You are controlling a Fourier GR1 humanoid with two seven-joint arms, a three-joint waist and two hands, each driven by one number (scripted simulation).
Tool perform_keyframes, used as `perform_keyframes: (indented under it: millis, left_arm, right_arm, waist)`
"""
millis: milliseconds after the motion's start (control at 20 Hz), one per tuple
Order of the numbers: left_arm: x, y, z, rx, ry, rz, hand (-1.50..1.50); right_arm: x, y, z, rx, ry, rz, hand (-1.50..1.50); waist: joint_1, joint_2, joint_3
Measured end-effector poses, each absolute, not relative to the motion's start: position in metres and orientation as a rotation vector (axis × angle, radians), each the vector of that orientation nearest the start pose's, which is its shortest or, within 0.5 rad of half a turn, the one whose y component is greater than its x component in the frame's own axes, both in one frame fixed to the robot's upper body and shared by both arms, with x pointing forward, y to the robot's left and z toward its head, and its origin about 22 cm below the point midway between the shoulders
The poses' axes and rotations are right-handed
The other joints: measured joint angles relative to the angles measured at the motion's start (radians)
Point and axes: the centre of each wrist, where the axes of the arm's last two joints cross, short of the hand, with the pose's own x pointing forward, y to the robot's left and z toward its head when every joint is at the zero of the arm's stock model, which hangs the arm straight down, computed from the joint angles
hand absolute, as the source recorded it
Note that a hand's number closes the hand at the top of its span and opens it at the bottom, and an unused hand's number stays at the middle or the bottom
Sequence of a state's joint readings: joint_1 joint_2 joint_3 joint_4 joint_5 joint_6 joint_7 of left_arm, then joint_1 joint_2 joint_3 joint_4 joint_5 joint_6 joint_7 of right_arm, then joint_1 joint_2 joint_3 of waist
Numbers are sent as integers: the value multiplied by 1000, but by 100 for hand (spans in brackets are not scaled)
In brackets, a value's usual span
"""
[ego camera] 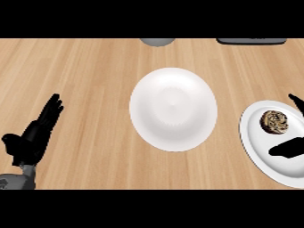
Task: Pick the cupcake from the plate and place it in the plate
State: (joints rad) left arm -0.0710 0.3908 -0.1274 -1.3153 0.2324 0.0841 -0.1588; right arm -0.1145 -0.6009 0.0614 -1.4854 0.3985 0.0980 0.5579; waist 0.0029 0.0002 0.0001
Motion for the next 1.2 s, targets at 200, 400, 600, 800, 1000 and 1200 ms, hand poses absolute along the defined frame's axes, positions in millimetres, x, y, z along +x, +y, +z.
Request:
perform_keyframes:
  millis: [200, 400, 600, 800, 1000, 1200]
  left_arm:
    - [254, 299, -24, 147, -1524, -141, 0]
    - [254, 304, -25, 149, -1519, -142, 0]
    - [255, 304, -20, 157, -1519, -144, 0]
    - [256, 307, -15, 157, -1521, -145, 0]
    - [256, 310, -21, 155, -1519, -144, 0]
    - [255, 305, -20, 152, -1515, -139, 0]
  right_arm:
    - [280, -349, 49, -857, -868, 647, -150]
    - [284, -347, 35, -876, -834, 655, -150]
    - [284, -356, 23, -878, -820, 658, 150]
    - [290, -356, 12, -830, -843, 699, 150]
    - [296, -354, 8, -824, -875, 722, 150]
    - [294, -356, 6, -820, -922, 742, 150]
  waist:
    - [1, 0, 0]
    - [0, 0, 0]
    - [0, 0, 0]
    - [-1, -4, -6]
    - [-4, -7, -12]
    - [-3, -7, -10]
